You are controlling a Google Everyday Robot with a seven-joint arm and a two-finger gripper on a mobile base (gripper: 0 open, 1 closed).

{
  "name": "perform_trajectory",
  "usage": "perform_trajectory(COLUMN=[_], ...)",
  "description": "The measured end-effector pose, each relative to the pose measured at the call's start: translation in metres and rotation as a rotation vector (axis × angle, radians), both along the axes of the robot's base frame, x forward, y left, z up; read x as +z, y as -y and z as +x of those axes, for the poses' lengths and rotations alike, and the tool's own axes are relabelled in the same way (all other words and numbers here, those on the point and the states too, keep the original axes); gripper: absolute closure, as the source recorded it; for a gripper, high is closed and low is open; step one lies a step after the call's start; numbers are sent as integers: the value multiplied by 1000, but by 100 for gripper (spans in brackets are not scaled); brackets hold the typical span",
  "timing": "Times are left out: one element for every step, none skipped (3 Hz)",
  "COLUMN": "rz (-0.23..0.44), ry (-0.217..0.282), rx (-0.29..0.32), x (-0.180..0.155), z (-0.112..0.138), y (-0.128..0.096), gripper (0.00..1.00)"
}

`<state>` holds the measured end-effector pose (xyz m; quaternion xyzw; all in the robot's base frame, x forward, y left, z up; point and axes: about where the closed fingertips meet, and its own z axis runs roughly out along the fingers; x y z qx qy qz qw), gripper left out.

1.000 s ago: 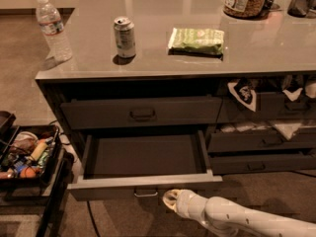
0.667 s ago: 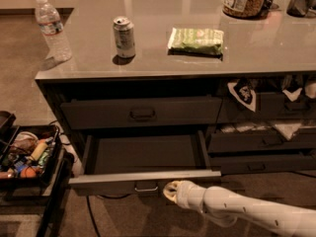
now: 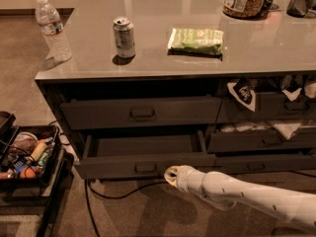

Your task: Close middle drawer

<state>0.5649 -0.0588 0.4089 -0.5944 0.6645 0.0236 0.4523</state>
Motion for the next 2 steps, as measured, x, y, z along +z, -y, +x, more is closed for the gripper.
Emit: perform_trajectory(rz=[0,-7], ry=[0,20], rx=[0,-43], x=[0,-11], z=[0,-18], y=[0,8], gripper=[100,100])
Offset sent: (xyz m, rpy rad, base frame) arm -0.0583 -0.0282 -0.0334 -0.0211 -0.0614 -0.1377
